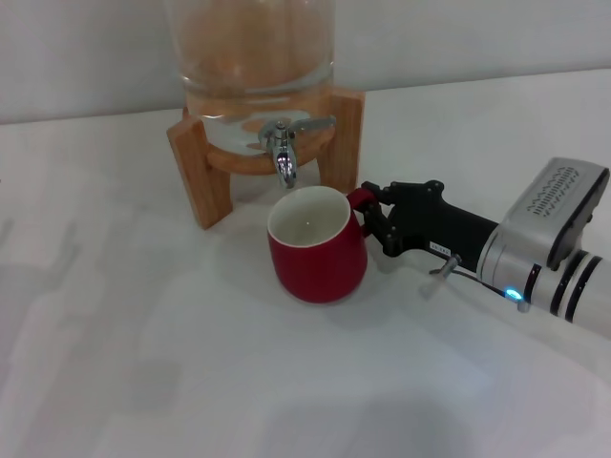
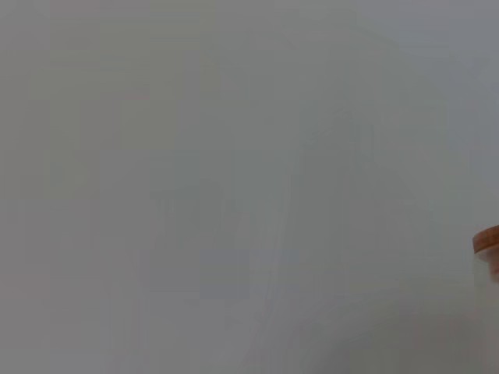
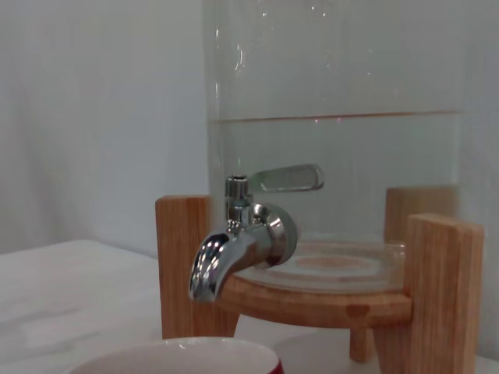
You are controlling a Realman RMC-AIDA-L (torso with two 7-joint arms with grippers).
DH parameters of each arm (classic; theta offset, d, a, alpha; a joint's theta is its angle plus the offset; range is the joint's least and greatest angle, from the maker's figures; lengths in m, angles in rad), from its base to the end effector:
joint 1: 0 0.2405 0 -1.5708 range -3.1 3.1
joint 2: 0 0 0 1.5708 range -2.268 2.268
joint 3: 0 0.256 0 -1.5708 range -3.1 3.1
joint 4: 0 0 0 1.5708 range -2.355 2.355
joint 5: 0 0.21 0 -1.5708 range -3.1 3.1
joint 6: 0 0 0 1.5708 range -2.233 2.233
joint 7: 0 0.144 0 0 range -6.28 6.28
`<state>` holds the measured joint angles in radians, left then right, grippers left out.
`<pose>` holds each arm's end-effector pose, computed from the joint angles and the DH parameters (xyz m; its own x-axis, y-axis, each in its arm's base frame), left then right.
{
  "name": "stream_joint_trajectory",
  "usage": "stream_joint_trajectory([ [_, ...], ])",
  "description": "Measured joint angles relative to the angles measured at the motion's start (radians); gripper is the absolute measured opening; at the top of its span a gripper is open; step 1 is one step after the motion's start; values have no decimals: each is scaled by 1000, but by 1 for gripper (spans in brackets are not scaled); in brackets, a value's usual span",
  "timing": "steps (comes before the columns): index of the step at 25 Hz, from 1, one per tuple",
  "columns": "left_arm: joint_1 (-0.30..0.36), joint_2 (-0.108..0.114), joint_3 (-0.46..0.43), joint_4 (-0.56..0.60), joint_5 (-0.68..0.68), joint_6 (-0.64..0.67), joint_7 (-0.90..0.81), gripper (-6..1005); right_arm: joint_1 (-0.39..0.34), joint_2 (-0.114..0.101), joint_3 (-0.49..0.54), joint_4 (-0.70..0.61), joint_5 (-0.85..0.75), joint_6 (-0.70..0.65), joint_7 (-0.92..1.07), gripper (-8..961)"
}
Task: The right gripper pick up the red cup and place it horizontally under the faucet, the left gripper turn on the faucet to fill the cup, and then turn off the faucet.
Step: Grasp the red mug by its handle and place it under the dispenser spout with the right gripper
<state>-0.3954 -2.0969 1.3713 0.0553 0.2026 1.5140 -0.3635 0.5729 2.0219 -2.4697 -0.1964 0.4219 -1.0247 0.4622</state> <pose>-0.3130 0.2990 0.0081 0.5904 -0.2427 0.7698 0.7097 -0.2981 -0.6383 0.2750 0.3470 -0.0718 0.7748 -0.1213 -0.6204 -0.5336 -0.6517 -0.5390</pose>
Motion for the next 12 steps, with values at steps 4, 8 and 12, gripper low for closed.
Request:
stream_joint_trajectory([
  [4, 0, 0, 0, 0, 0, 0, 0, 880, 14, 1, 0, -6, 0, 24, 0, 136],
  [8, 0, 0, 0, 0, 0, 0, 0, 880, 28, 2, 0, -15, 0, 49, 0, 136],
  [12, 0, -1, 0, -2, 0, 0, 0, 880, 47, 1, 0, -24, 0, 82, 0, 136],
])
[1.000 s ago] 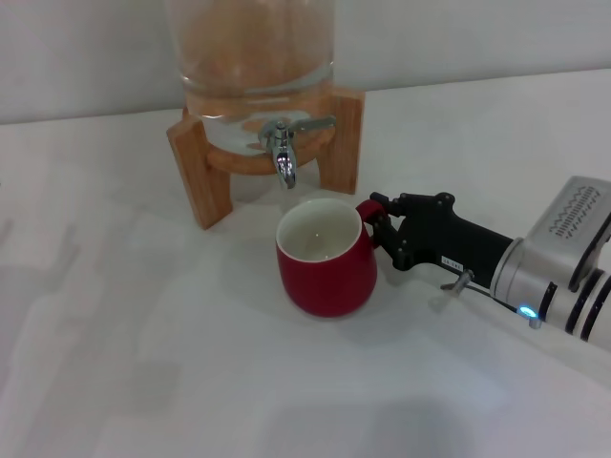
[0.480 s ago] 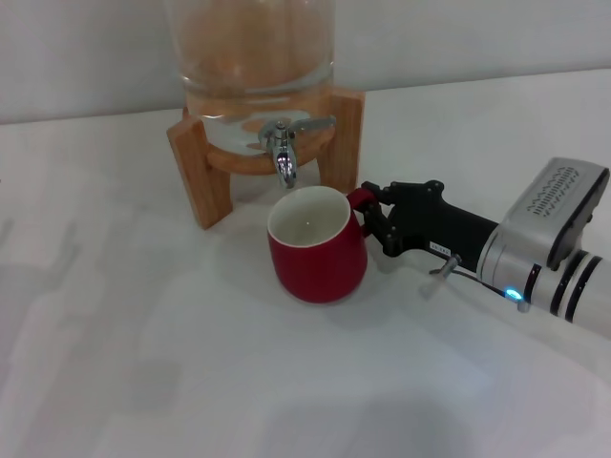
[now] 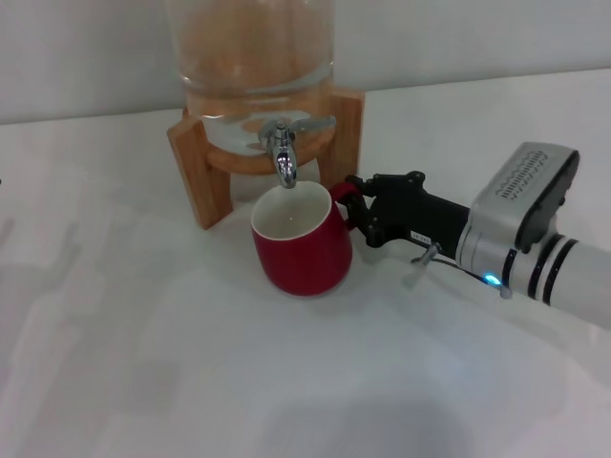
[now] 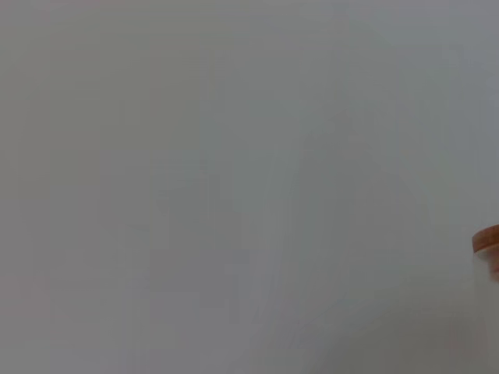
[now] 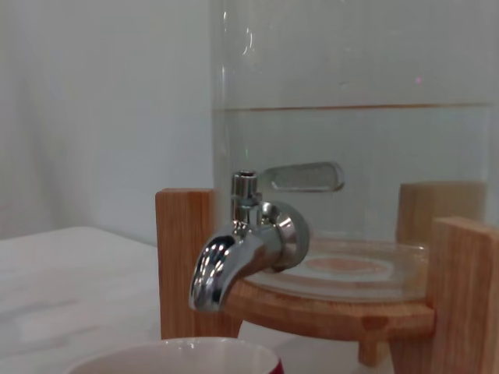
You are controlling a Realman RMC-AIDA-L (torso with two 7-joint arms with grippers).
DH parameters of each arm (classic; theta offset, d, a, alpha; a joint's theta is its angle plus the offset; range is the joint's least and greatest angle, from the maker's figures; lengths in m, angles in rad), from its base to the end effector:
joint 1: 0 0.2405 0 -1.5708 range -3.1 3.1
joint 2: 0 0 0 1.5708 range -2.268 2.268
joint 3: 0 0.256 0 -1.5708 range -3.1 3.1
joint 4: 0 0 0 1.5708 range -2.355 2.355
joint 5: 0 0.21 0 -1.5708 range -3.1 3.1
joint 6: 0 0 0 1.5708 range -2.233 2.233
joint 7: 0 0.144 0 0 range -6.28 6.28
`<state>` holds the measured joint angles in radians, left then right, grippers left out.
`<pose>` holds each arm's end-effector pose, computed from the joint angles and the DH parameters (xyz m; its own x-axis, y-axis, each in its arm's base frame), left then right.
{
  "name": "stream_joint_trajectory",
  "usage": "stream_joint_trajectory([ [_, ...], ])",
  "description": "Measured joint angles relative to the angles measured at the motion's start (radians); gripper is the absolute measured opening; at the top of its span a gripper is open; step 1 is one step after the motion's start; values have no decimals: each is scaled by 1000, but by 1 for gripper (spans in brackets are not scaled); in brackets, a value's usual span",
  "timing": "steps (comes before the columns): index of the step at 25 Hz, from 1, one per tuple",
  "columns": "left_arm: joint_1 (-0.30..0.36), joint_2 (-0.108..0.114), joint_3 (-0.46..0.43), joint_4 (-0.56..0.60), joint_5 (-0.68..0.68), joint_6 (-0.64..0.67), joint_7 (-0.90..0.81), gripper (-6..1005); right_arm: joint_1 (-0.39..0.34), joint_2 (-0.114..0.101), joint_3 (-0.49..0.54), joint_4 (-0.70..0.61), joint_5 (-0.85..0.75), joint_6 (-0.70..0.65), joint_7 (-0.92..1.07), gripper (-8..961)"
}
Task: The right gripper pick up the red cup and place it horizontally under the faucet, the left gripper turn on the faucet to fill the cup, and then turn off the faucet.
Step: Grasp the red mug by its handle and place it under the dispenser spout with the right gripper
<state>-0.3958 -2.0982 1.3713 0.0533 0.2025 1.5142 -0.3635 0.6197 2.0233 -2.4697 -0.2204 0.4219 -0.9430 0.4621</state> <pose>-0.3129 0.2987 0.0074 0.5897 -0.2409 0.7708 0.7109 -0.2981 -0.6370 0.2621 0.3615 -0.0786 0.7942 -0.1320 -0.5931 -0.5171 -0.6595 -0.5456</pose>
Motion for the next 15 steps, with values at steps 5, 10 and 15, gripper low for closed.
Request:
stream_joint_trajectory([
  [5, 0, 0, 0, -1, 0, 1, 0, 880, 16, 0, 0, -1, 1, 17, 0, 136],
  [10, 0, 0, 0, -1, 0, 1, -12, 880, 20, 0, 21, -1, 1, 37, 0, 136],
  [15, -2, 0, 1, -1, 0, 1, -14, 880, 18, 0, 50, -1, 2, 53, 0, 135],
])
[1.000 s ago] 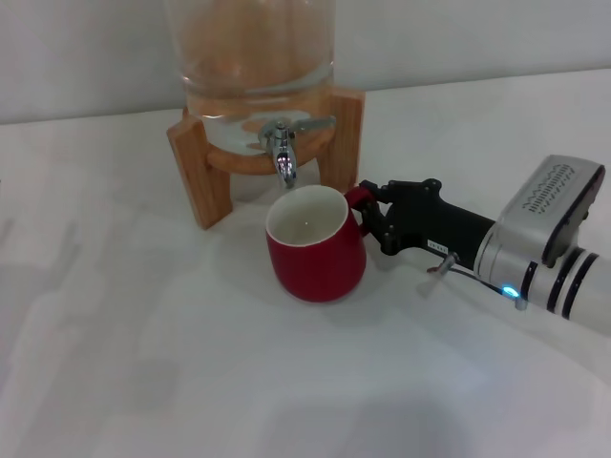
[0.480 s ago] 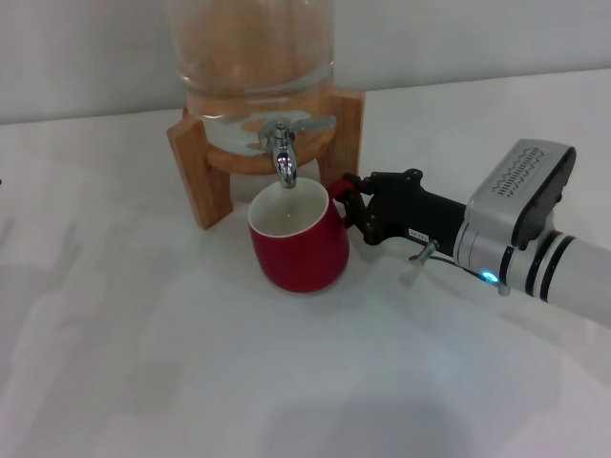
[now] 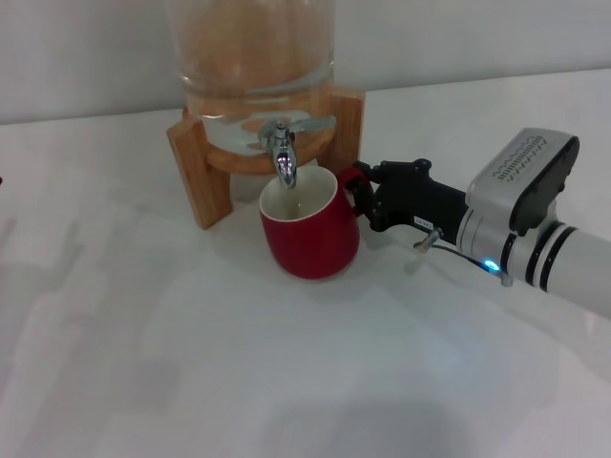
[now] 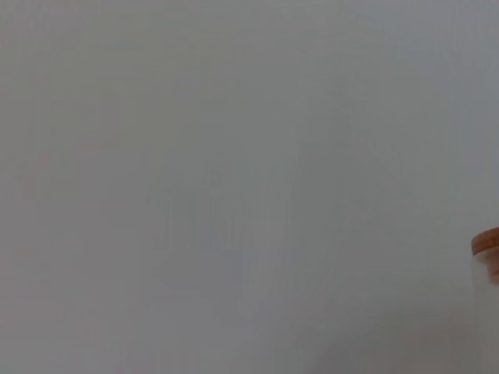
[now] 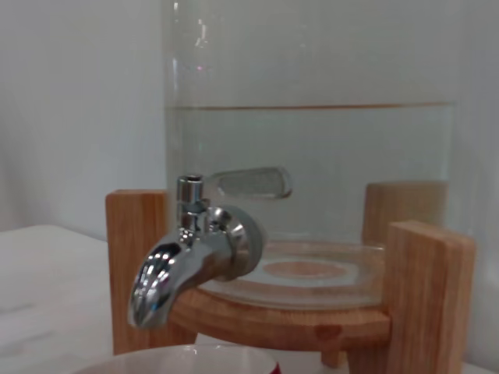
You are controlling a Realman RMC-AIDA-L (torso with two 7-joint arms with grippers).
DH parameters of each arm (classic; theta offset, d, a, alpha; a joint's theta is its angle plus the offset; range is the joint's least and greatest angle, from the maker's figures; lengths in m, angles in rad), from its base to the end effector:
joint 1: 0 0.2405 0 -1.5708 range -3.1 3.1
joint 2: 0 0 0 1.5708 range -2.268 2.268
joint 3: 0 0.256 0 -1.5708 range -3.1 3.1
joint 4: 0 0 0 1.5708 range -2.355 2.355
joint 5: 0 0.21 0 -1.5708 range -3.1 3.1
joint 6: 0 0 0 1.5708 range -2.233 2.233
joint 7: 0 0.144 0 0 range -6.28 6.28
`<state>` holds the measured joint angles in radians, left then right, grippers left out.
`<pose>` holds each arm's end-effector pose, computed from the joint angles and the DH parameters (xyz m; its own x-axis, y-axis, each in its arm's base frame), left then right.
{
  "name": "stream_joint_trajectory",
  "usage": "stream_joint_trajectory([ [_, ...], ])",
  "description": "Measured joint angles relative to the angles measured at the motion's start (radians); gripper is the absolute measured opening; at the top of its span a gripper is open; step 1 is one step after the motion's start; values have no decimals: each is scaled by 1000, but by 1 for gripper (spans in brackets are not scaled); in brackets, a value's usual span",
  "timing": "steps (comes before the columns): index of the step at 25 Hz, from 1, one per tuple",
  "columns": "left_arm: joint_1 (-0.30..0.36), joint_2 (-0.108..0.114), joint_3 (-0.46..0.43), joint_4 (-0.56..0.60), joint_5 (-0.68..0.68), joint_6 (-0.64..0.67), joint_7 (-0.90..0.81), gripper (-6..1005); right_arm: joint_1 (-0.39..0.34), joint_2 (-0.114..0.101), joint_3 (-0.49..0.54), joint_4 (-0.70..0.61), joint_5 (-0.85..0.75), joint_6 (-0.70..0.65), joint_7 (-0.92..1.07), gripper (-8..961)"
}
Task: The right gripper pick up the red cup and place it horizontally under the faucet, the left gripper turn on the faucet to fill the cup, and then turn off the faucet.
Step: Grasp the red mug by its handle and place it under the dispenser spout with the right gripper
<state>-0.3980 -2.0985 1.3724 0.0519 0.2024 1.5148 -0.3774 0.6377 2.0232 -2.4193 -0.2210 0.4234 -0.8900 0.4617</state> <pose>-0.3123 0.2991 0.0070 0.5792 -0.2369 0.7800 0.7184 -0.3038 -0.6258 0.2622 0.3734 -0.0742 0.7915 -0.1490 -0.5927 -0.5423 -0.6184 -0.5687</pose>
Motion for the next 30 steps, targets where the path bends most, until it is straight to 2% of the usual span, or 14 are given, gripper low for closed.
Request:
stream_joint_trajectory([
  [30, -7, 0, 10, -1, 9, -1, 0, 880, -46, 3, -9, -11, -8, -11, -8, 130],
])
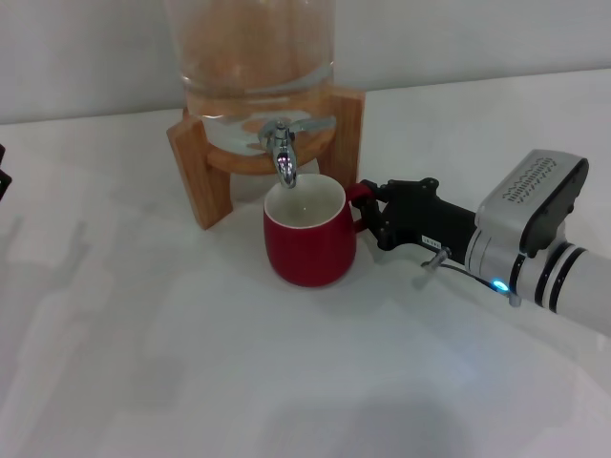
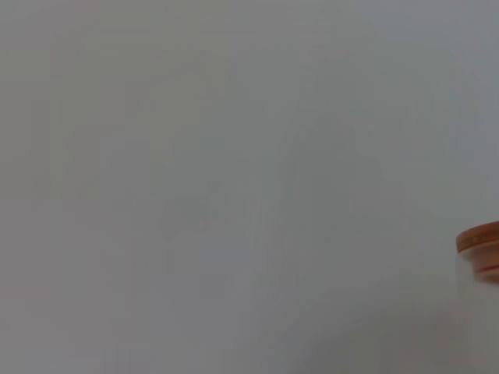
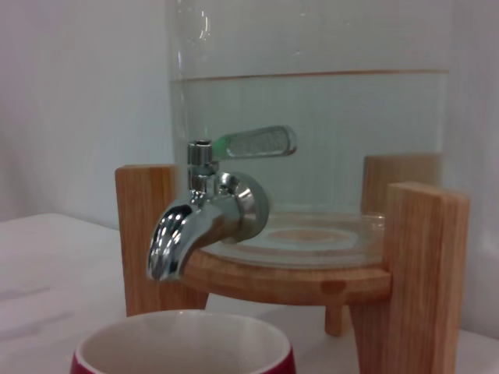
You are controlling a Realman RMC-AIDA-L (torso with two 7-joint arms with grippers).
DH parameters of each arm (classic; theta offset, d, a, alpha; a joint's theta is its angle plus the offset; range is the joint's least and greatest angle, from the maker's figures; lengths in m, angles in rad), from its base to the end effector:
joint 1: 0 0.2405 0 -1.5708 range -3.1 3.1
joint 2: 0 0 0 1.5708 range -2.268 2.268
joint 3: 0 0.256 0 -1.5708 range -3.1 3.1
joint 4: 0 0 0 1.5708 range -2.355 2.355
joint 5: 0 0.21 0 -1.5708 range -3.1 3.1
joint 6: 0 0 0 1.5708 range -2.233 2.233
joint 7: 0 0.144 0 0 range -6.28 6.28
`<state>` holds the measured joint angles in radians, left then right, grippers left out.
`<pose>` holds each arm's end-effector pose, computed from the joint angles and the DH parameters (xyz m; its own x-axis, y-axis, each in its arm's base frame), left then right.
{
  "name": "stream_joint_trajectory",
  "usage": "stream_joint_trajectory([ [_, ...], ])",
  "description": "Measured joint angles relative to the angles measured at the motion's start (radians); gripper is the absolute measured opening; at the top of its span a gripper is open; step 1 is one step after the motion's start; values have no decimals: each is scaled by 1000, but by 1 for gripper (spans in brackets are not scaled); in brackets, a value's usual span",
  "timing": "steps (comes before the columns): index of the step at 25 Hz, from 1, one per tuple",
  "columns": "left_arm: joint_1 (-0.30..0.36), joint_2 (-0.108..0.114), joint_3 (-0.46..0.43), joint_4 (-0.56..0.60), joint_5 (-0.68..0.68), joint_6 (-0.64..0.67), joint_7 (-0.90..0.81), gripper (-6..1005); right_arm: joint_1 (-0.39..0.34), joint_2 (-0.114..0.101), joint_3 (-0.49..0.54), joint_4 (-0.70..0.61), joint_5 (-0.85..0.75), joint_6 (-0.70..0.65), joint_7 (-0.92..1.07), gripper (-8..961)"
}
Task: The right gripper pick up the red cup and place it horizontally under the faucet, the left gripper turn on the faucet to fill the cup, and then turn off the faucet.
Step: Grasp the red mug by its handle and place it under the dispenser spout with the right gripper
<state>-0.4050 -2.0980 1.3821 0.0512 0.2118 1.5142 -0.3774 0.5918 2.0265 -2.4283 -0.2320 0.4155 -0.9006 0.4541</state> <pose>-0.3092 0.3007 0.0046 0.5815 -0.2337 0.7793 0.7089 -0.3245 -0.6263 0.2734 0.3588 -0.0782 0.7869 -0.1704 -0.5931 -0.5552 -0.6149 -0.5601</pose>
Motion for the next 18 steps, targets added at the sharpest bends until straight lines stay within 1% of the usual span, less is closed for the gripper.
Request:
stream_joint_trajectory([
  [8, 0, 0, 0, -1, 0, 1, 0, 880, 2, 0, 0, -4, -38, 3, -1, 129],
  [18, 0, -1, 0, -1, 0, 3, 0, 880, 3, -1, -2, -11, -40, 7, -2, 125],
])
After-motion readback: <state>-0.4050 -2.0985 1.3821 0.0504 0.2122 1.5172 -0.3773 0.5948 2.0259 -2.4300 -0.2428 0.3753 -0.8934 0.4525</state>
